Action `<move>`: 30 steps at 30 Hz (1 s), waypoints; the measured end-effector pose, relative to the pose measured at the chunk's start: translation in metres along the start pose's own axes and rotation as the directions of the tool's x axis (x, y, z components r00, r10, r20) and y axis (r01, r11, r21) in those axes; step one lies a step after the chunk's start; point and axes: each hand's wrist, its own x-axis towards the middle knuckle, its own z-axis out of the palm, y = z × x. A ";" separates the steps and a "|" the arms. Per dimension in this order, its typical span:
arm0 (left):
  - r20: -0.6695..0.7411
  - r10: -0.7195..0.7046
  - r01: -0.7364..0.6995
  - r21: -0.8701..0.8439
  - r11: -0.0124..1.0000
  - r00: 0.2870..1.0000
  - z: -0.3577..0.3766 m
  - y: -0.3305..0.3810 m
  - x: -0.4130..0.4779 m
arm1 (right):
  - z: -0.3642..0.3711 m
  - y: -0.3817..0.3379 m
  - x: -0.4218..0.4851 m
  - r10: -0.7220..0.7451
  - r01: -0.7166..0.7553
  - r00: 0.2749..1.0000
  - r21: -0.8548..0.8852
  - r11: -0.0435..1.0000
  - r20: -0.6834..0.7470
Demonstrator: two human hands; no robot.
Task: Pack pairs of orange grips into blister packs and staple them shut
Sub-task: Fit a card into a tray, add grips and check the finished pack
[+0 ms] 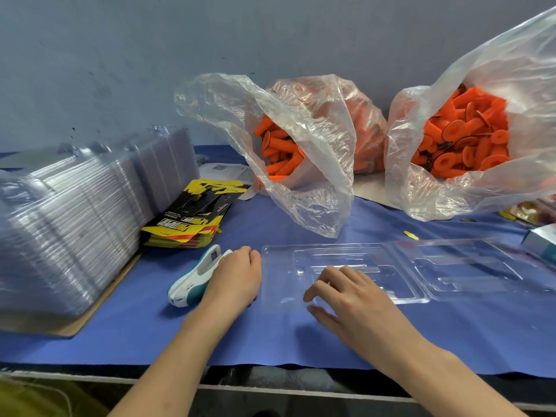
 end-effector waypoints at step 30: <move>-0.107 -0.105 0.146 0.528 0.836 0.989 -0.049 -0.037 0.100 | 0.010 0.021 0.077 0.188 -0.207 0.977 0.239 0.949 0.099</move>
